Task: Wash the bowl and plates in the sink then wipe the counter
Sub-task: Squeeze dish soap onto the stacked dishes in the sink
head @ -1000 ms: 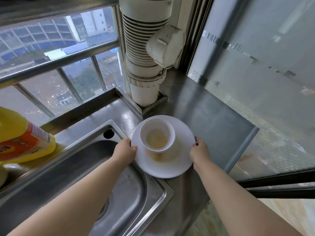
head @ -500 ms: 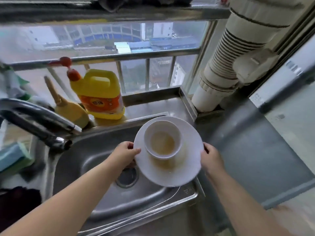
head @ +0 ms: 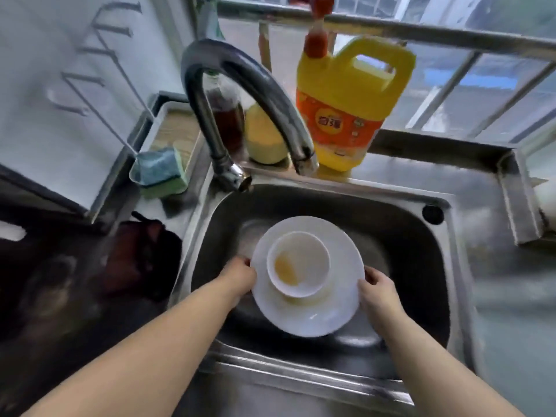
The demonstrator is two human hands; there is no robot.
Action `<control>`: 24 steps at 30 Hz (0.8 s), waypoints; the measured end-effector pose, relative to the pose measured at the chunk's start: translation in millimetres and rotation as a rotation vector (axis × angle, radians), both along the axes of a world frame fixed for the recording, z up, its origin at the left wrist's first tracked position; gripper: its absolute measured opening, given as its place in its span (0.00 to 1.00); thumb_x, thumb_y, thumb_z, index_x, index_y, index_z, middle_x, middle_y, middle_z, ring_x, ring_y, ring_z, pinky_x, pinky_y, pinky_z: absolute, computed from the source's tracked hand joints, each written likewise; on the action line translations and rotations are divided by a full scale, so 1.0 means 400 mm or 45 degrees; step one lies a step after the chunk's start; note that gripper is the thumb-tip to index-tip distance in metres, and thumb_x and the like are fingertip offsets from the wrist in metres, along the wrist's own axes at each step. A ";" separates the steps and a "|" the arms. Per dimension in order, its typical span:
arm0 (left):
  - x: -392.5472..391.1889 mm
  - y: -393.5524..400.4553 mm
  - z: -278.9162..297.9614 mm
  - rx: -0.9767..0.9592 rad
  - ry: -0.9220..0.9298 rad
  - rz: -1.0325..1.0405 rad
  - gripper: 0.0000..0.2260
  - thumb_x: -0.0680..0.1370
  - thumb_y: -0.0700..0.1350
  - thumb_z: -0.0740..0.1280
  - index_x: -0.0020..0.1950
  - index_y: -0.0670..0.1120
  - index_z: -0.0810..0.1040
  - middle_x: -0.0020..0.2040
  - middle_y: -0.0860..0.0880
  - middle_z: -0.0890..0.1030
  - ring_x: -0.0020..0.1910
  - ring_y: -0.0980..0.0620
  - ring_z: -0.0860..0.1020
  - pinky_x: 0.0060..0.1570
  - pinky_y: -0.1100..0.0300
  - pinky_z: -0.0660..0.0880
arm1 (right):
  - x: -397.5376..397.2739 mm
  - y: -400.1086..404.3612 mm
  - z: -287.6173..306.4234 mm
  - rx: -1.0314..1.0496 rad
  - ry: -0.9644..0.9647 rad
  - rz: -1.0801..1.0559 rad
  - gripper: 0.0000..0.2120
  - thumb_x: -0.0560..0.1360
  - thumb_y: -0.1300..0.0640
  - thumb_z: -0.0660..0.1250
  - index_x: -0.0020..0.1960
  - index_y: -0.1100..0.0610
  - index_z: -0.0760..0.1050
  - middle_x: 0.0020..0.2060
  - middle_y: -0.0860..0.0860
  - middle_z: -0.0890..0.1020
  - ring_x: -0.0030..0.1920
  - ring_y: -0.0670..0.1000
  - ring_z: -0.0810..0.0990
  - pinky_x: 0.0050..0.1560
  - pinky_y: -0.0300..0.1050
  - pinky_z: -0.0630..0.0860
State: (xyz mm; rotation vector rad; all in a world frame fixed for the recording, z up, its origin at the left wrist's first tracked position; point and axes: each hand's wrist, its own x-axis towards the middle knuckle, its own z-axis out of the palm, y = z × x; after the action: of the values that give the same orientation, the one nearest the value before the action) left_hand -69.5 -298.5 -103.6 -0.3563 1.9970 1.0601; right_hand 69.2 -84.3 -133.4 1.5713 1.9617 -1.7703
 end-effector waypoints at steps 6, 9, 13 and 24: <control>-0.018 0.036 -0.122 -0.147 -0.122 0.046 0.11 0.76 0.35 0.61 0.58 0.41 0.70 0.54 0.40 0.76 0.51 0.41 0.77 0.43 0.51 0.79 | -0.025 -0.001 -0.101 -0.010 -0.125 -0.009 0.17 0.77 0.61 0.63 0.65 0.57 0.74 0.55 0.54 0.82 0.54 0.56 0.80 0.56 0.53 0.77; -0.020 0.030 -0.155 -0.191 -0.169 0.066 0.09 0.76 0.39 0.63 0.56 0.40 0.70 0.53 0.41 0.77 0.50 0.42 0.77 0.49 0.50 0.80 | -0.037 -0.014 -0.128 -0.035 -0.145 0.004 0.17 0.78 0.65 0.61 0.66 0.57 0.73 0.57 0.55 0.81 0.56 0.57 0.78 0.58 0.54 0.76; -0.021 0.021 -0.187 -0.231 -0.166 0.050 0.14 0.75 0.40 0.64 0.61 0.42 0.70 0.54 0.41 0.78 0.51 0.41 0.78 0.52 0.48 0.79 | -0.048 -0.026 -0.152 -0.043 -0.199 -0.006 0.18 0.78 0.66 0.59 0.66 0.58 0.72 0.57 0.56 0.80 0.57 0.58 0.77 0.60 0.55 0.74; -0.036 0.002 -0.083 -0.291 0.120 -0.350 0.13 0.74 0.40 0.64 0.58 0.40 0.74 0.49 0.45 0.76 0.48 0.46 0.75 0.41 0.60 0.70 | -0.068 -0.051 -0.007 0.164 -0.317 0.291 0.26 0.76 0.58 0.61 0.73 0.57 0.64 0.69 0.57 0.68 0.66 0.56 0.70 0.66 0.51 0.69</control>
State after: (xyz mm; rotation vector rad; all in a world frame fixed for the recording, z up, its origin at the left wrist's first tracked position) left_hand -83.9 -297.9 -136.8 -0.1459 2.1835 0.6910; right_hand 42.1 -104.7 -136.4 1.4501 2.0696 -1.3202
